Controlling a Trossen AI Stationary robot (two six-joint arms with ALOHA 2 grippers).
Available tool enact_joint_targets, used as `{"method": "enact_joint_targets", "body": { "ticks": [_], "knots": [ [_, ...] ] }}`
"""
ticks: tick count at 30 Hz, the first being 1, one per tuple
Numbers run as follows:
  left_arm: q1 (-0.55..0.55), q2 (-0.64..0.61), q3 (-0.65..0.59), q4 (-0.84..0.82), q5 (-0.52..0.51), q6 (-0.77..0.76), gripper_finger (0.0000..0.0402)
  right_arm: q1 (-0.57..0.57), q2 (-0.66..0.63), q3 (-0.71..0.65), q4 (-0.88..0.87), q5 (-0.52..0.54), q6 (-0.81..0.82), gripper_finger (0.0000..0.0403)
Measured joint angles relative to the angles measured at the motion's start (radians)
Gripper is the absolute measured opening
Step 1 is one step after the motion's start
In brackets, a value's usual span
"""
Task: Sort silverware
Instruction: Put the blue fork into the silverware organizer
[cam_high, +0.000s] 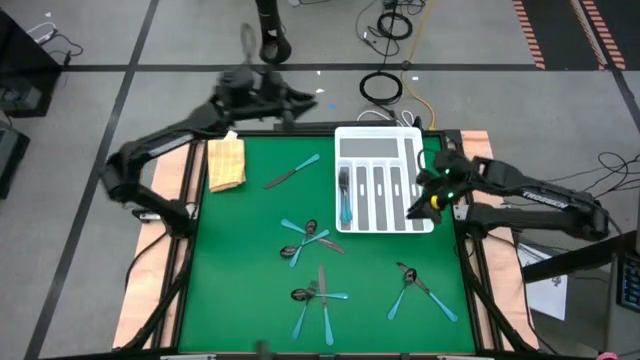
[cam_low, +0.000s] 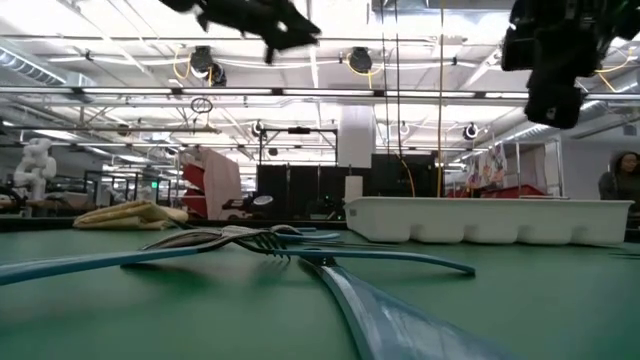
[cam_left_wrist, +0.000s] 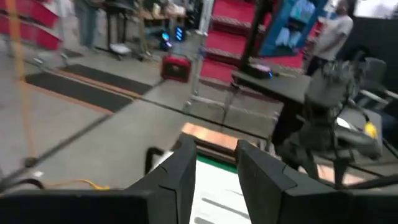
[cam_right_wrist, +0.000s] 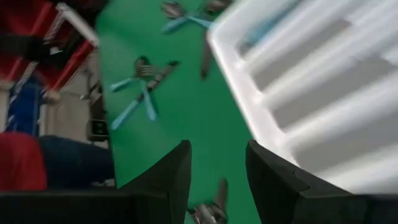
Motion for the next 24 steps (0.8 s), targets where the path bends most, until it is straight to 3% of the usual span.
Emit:
{"method": "enact_joint_targets", "body": {
  "ticks": [7, 11, 24],
  "knots": [
    [0.064, -0.215, 0.0, -0.278, -0.016, -0.004, 0.0121, 0.247, 0.209, -0.023, 0.336, 0.063, 0.082, 0.014],
    [0.07, -0.286, -0.002, -0.504, -0.017, 0.044, 0.0121, 0.37, 0.406, 0.023, 0.455, 0.142, -0.013, 0.0137],
    [0.071, -0.367, -0.002, -0.679, -0.066, 0.122, 0.0121, 0.506, 0.997, 0.56, 0.297, 0.29, -0.497, 0.0155]
  ]
}}
